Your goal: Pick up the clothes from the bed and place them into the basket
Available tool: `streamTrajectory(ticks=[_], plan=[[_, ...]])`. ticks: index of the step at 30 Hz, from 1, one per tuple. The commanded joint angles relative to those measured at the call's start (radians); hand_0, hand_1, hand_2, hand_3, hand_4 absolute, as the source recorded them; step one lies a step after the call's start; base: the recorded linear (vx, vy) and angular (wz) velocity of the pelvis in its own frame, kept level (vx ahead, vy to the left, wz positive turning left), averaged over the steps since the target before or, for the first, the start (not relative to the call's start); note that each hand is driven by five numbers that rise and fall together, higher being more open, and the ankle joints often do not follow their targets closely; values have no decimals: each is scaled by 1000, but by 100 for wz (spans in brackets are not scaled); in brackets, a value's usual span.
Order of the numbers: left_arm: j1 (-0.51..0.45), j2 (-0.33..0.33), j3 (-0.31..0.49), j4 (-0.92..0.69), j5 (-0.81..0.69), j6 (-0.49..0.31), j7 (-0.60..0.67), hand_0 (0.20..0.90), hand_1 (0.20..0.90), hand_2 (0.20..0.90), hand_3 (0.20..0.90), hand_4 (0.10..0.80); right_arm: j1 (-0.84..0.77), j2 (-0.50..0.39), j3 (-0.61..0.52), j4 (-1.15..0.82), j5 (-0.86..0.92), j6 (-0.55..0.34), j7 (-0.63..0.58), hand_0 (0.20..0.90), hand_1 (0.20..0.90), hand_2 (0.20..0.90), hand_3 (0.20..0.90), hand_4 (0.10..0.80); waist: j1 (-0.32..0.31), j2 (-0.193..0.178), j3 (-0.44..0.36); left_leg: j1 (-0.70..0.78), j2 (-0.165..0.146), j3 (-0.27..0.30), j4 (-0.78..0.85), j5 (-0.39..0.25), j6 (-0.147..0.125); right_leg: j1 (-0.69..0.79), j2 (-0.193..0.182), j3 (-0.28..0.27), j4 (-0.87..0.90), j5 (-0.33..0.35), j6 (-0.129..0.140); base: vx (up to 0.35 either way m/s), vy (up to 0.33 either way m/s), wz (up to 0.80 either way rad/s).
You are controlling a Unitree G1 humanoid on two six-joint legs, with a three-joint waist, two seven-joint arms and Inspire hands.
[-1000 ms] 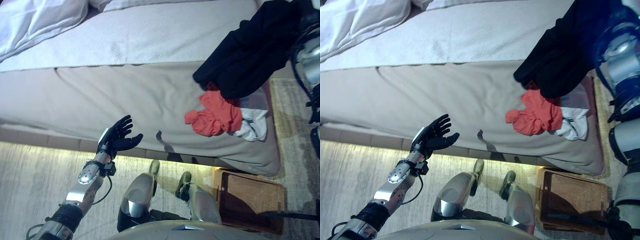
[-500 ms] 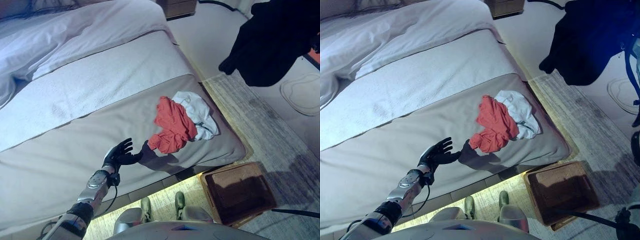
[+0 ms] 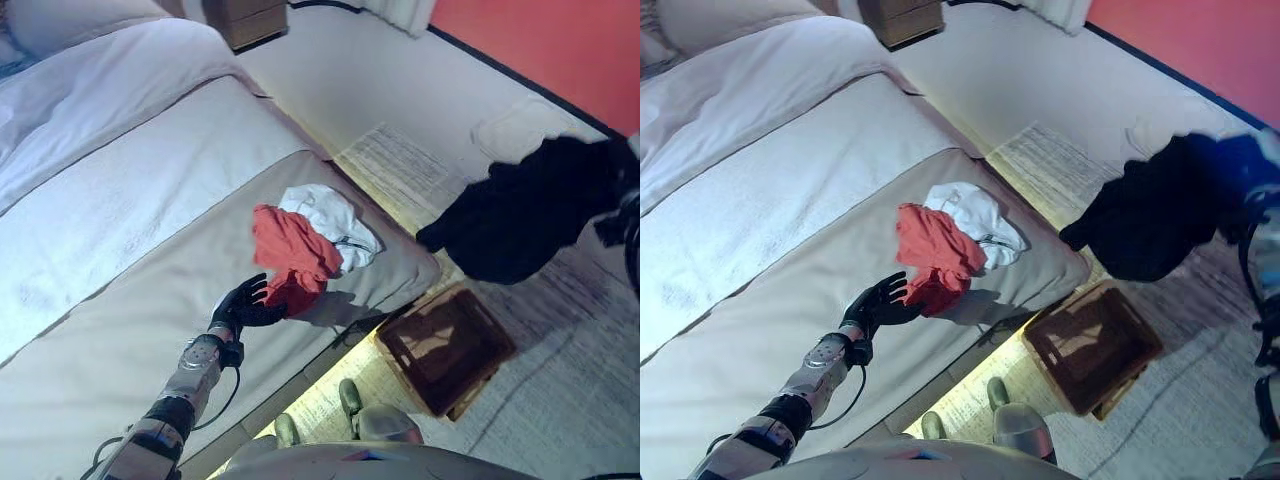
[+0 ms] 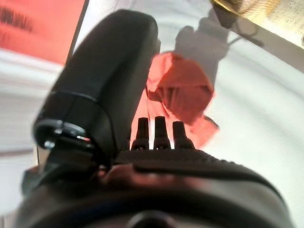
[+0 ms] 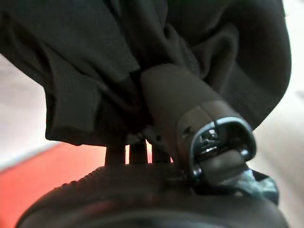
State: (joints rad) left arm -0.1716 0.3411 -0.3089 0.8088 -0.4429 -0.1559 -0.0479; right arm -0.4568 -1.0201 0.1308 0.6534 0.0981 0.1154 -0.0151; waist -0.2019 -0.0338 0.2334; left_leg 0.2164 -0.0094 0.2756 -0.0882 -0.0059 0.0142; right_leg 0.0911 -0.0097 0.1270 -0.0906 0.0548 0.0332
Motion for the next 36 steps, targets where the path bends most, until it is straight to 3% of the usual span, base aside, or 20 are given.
streamTrajectory(ticks=[1,7,15,30,36], plan=[[-26,-8,-12,5,35,-80,12,900,900,900,900,800,-21,-1,-78,14,2,-99,-31,300,300,300,200,100,-5,-11,-145,-53,44,16,48,-113,-17,-87,-10,16,38,4,61,-17,-78,-22],[-35,6,-34,-34,61,-49,15,900,900,900,900,800,33,94,-52,125,8,-123,37,300,300,300,200,100,-18,8,-119,-59,48,45,73,-125,-15,-106,-9,14,48,8,66,-36,-90,-15],[-30,17,-42,-20,66,-58,-9,900,900,900,900,800,9,136,-33,263,11,-150,57,300,300,300,200,100,-19,51,-107,-66,51,67,97,-135,-19,-112,-13,9,45,9,65,15,-62,-3],[-39,18,-67,-27,56,-98,-37,900,900,900,900,800,-30,160,19,291,-48,-136,-19,300,300,300,200,100,-25,131,-45,-111,34,68,105,-133,-21,-160,-28,17,25,23,76,-19,-16,-3],[-47,16,-73,-75,-13,-152,-53,900,900,900,900,800,-52,152,24,290,-46,-132,-49,300,300,300,200,100,-35,171,-6,-133,19,65,106,-130,-18,-180,-31,30,25,23,75,-40,7,-5]])
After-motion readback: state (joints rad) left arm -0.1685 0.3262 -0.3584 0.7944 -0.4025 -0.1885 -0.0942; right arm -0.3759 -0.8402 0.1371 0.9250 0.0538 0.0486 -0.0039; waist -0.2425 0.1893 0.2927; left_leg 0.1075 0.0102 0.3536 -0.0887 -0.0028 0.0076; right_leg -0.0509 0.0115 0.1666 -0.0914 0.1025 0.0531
